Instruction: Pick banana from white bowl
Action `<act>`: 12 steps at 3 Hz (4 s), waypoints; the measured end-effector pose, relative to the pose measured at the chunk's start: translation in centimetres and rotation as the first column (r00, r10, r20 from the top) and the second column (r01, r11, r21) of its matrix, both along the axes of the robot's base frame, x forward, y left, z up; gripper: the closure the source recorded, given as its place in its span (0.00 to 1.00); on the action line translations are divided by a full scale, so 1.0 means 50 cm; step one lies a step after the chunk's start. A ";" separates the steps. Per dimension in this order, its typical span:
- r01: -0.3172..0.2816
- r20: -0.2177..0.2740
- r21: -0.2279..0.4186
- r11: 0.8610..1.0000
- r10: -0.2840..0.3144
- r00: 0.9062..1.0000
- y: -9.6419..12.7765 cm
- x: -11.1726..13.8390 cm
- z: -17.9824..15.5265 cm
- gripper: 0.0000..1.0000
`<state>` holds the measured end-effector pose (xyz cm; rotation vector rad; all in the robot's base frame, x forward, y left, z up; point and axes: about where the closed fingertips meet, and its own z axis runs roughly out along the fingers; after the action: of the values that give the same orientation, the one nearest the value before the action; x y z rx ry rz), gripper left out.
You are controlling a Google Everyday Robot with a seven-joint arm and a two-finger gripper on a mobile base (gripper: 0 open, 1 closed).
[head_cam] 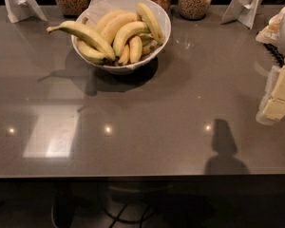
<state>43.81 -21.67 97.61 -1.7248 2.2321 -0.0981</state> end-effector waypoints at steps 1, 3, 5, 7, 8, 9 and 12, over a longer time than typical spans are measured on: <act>0.000 0.000 0.000 1.000 0.000 1.000 0.000 0.000 0.000 0.00; 0.007 0.161 0.149 0.989 -0.032 0.987 0.085 0.130 0.013 0.00; -0.014 0.349 0.316 0.949 -0.102 0.932 0.178 0.331 0.072 0.00; -0.043 0.389 0.369 0.928 -0.113 0.914 0.223 0.372 0.072 0.00; -0.063 0.430 0.457 0.887 -0.159 0.889 0.282 0.445 0.069 0.00; -0.076 0.439 0.547 0.834 -0.209 0.874 0.334 0.514 0.067 0.00; -0.035 0.372 0.669 0.743 -0.293 0.881 0.388 0.606 0.030 0.51</act>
Offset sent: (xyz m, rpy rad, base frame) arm 0.0753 0.0490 0.0037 0.1962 -0.1965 -0.0561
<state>74.12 -2.29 99.11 -1.0145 1.7234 0.2176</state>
